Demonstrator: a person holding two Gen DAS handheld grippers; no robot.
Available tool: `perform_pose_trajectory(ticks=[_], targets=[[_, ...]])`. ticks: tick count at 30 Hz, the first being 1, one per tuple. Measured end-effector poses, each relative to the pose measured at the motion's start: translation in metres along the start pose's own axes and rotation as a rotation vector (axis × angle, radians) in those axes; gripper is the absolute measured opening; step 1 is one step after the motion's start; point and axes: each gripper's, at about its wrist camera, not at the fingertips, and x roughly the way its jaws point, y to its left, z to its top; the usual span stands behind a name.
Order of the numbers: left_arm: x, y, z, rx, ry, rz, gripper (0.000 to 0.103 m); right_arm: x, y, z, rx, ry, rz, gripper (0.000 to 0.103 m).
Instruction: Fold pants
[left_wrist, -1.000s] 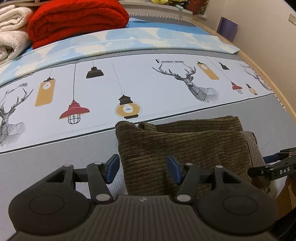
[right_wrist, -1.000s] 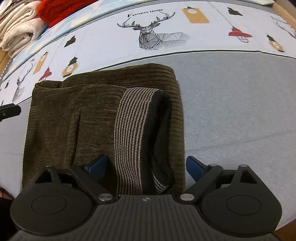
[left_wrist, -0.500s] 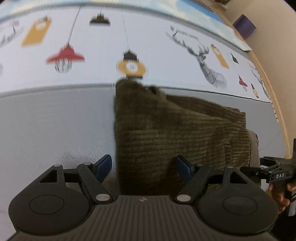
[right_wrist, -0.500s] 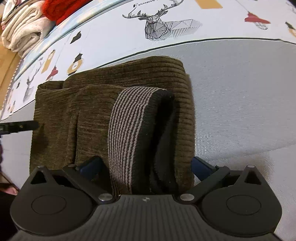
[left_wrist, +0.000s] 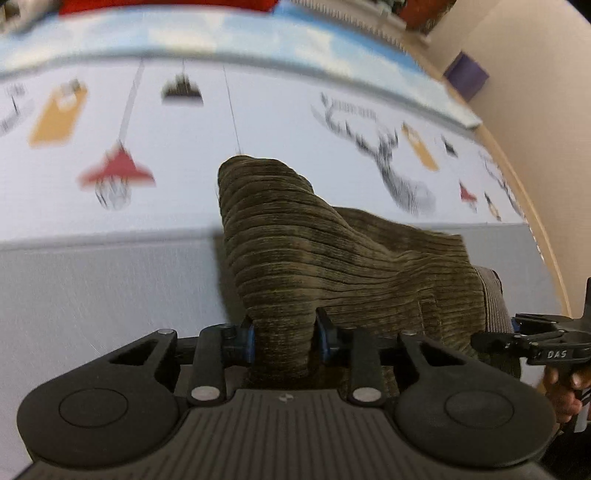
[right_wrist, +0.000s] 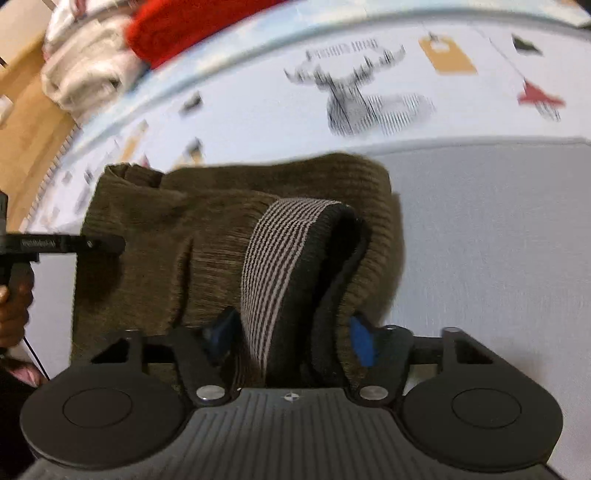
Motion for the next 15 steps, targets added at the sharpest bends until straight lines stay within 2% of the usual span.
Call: perform_pose_trajectory(ticks=[5, 13, 14, 15], targets=[[-0.032, 0.017, 0.024, 0.054, -0.126, 0.08, 0.033, 0.005, 0.033, 0.022, -0.058, -0.098, 0.051, 0.056], [-0.062, 0.077, 0.05, -0.041, -0.24, 0.129, 0.034, 0.033, 0.097, 0.076, -0.135, -0.23, 0.074, 0.055], [-0.063, 0.082, 0.052, -0.043, -0.25, 0.138, 0.036, 0.038, 0.104, 0.081, -0.137, -0.239, 0.069, 0.055], [-0.063, 0.086, 0.053, -0.046, -0.257, 0.157, 0.042, 0.046, 0.108, 0.086, -0.133, -0.244, 0.058, 0.055]])
